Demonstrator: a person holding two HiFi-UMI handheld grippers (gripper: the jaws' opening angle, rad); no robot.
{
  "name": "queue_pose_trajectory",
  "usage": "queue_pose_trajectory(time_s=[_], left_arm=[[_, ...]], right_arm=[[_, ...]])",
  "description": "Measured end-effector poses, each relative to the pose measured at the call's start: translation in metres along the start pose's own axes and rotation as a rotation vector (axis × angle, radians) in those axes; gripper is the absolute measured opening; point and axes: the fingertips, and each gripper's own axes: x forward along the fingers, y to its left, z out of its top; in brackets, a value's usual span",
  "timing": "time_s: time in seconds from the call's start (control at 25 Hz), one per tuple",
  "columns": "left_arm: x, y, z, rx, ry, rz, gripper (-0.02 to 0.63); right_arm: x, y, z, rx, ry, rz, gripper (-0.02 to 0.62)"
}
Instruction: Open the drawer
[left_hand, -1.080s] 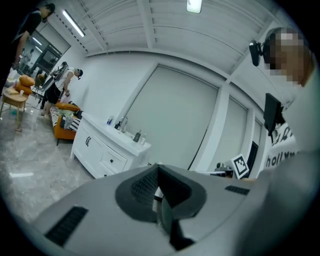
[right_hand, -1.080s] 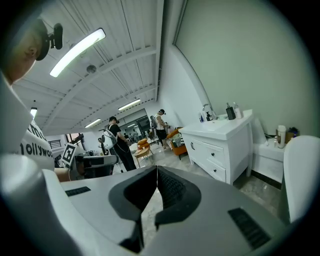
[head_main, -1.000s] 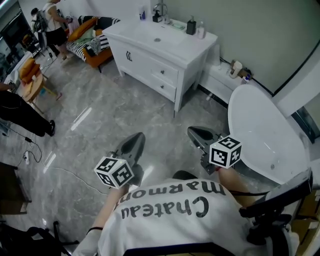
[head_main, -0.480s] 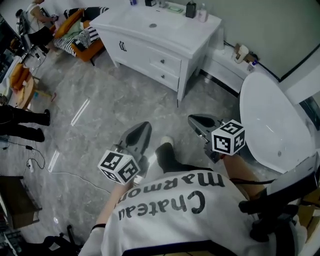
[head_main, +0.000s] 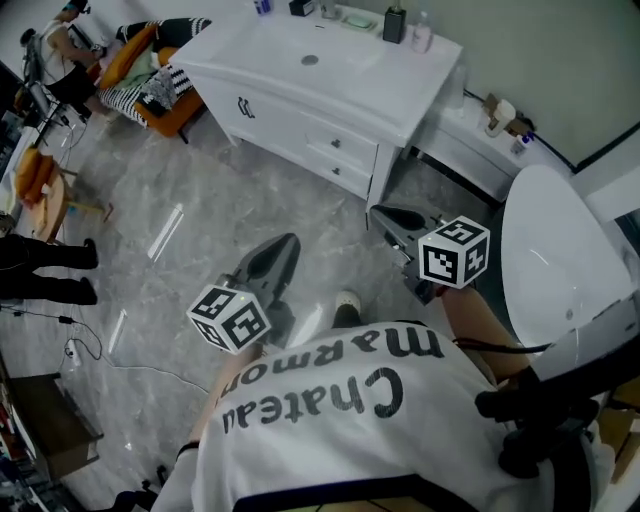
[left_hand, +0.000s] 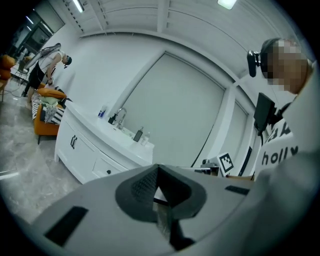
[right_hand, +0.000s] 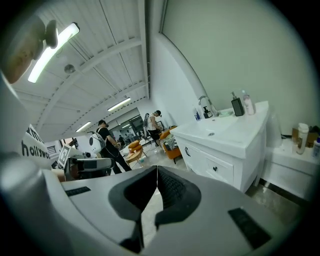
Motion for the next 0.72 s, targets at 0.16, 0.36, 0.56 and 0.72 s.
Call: queue_pose_trajectory(time_s=[0.16, 0.36, 0.56, 0.72], left_arm=[[0.025, 0.034, 0.018, 0.002, -0.010, 0.064, -0.003], [0.057, 0.049, 0.027, -0.025, 0.017, 0.027, -0.003], [0.083, 0.064, 0.033, 0.022, 0.045, 0.030, -0.003], [0.099, 0.072, 0.035, 0.048, 0.051, 0.002, -0.003]], right_arm=[[0.027, -0.024, 0.015, -0.006, 0.016, -0.009, 0.012], [0.053, -0.051, 0.021, -0.031, 0.052, -0.024, 0.012], [0.075, -0.072, 0.031, -0.013, 0.031, 0.001, 0.012], [0.092, -0.086, 0.033, -0.020, 0.038, -0.010, 0.012]])
